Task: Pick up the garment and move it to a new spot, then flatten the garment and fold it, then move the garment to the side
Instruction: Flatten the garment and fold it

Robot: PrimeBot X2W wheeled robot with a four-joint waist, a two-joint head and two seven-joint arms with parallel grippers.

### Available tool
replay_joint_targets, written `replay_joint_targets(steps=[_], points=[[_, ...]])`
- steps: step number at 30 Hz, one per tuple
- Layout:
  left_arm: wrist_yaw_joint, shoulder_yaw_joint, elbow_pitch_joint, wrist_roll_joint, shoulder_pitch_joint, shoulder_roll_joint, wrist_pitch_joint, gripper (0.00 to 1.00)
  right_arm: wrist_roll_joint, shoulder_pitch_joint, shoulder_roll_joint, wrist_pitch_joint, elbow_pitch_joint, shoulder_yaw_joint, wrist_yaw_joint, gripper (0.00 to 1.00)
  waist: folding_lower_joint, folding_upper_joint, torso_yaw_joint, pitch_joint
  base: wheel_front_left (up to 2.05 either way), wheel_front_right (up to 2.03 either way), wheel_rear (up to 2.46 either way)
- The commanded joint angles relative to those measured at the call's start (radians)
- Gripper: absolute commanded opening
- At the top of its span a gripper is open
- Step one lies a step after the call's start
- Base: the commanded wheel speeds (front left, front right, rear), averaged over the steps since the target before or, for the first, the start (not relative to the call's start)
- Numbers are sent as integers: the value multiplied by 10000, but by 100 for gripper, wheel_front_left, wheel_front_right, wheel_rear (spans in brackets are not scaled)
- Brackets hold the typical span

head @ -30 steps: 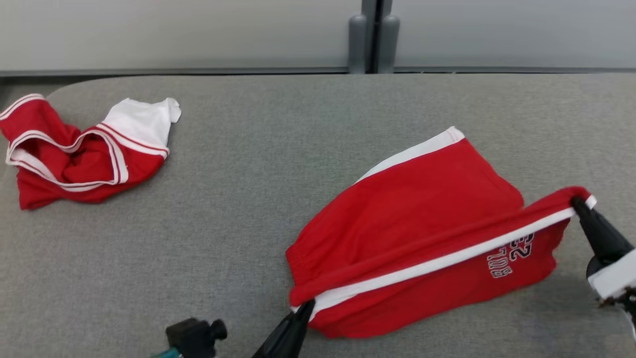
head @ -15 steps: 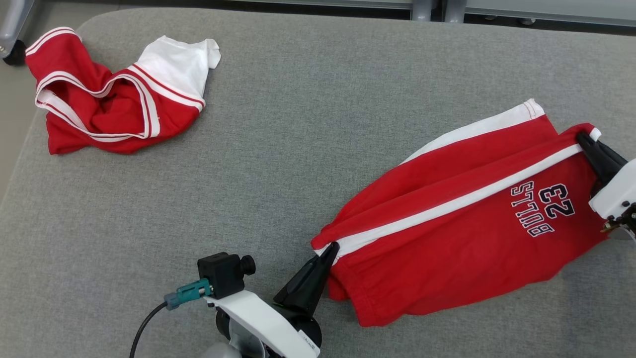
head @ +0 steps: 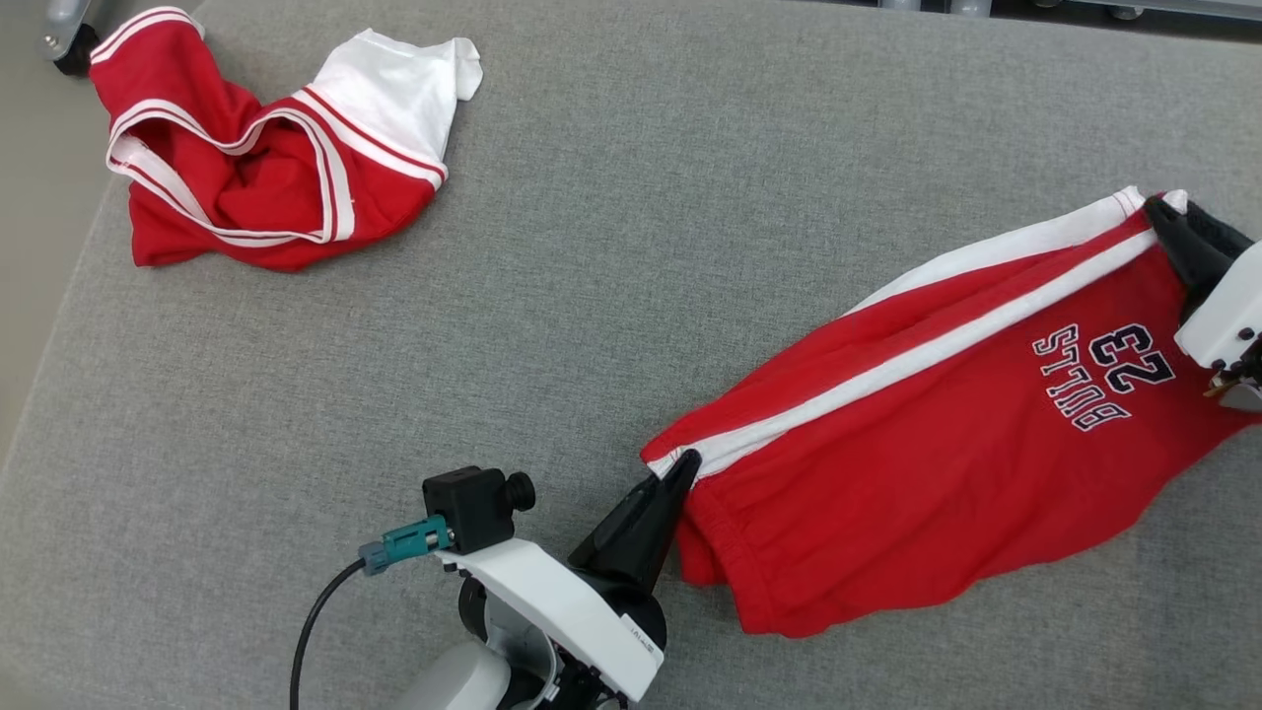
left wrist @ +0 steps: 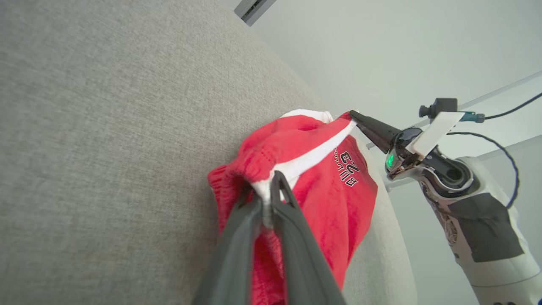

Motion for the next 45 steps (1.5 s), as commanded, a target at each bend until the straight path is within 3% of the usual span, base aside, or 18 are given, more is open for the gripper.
replay_joint_targets(steps=[1, 9, 15, 22, 25, 29, 36, 45], points=[[53, 86, 108, -77, -200, -56, -54, 100, 0, -154, -97, -129, 85, 10, -3, 100, 1, 0, 46, 91, 0, 0, 0], [194, 277, 578, -24, -414, -252, -364, 100, 206, -400, -31, -1299, 214, 207, -3, 100, 1, 0, -84, 54, 0, 0, 0], [628, 436, 735, 511, 26, 45, -1018, 100, 353, -112, -325, -2770, 71, 616, -1, 100, 1, 0, -377, -392, 0, 0, 0], [1401, 766, 391, 1966, 932, 618, -1996, 100, -1263, 1190, -1111, -5123, 309, 1064, -3, 100, 1, 0, -749, -1628, 0, 0, 0], [1705, 1233, 92, 2508, 1665, 655, -2110, 100, -1943, 2016, -957, -5853, 651, 939, -3, 100, 1, 0, -961, -2304, 0, 0, 0], [2018, 2558, -743, 3772, 2856, 429, -2108, 100, -2478, 3019, -654, -6105, 880, 829, -3, 100, 1, 0, -1282, -2884, 0, 0, 0], [1712, 3882, -1534, 5508, 4090, -211, -2106, 100, -2714, 3500, -324, -5675, 753, 891, -3, 100, 1, 0, -1502, -2873, 0, 0, 0], [939, 4256, -1528, 6367, 3509, -768, -2108, 100, -2645, 2219, -470, -4643, 799, 1416, -3, 100, 1, 0, -933, -1701, 0, 0, 0]])
